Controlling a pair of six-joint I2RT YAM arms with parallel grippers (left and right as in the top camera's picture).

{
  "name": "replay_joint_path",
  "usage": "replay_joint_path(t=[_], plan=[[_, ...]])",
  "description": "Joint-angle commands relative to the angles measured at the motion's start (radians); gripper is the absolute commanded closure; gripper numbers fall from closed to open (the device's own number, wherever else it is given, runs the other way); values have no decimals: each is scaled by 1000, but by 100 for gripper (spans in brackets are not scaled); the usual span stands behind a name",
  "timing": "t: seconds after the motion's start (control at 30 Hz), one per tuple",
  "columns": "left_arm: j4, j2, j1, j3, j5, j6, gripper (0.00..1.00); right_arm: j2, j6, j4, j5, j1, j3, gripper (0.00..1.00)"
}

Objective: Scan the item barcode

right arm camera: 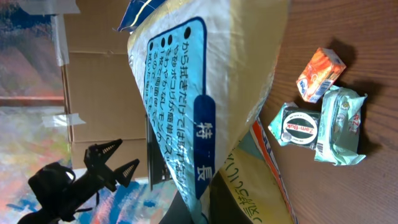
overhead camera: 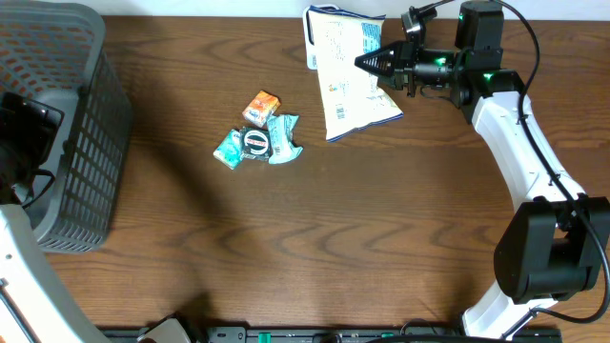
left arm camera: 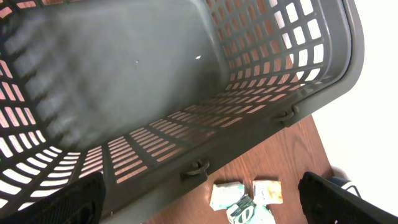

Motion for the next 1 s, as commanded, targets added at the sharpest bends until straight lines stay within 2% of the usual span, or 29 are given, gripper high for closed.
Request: replay_joint_path(t=[0.0,0.43,0.57,0.6,0.73,0.77,0.97], plan=[[-2,-7,3,14,-5,-8,2,-28,-3,5,-11,6,8,99],[-2,-7,3,14,-5,-8,2,-28,-14,2,7,21,8,99],[-2,-7,3,14,-5,-8,2,-28,-54,-9,16,25,8,99],[-2,-7,3,14,-5,-8,2,-28,-103,-48,46,30,8,99],[-2,-7,3,14,-5,-8,2,-28,-292,-236,259,50,8,99],[-2,-7,3,14,-5,-8,2,-28,-392,-333,433,66,8,99],[-2,-7,3,14,-5,-8,3,-28,-554,-512,1060,161,8,99]])
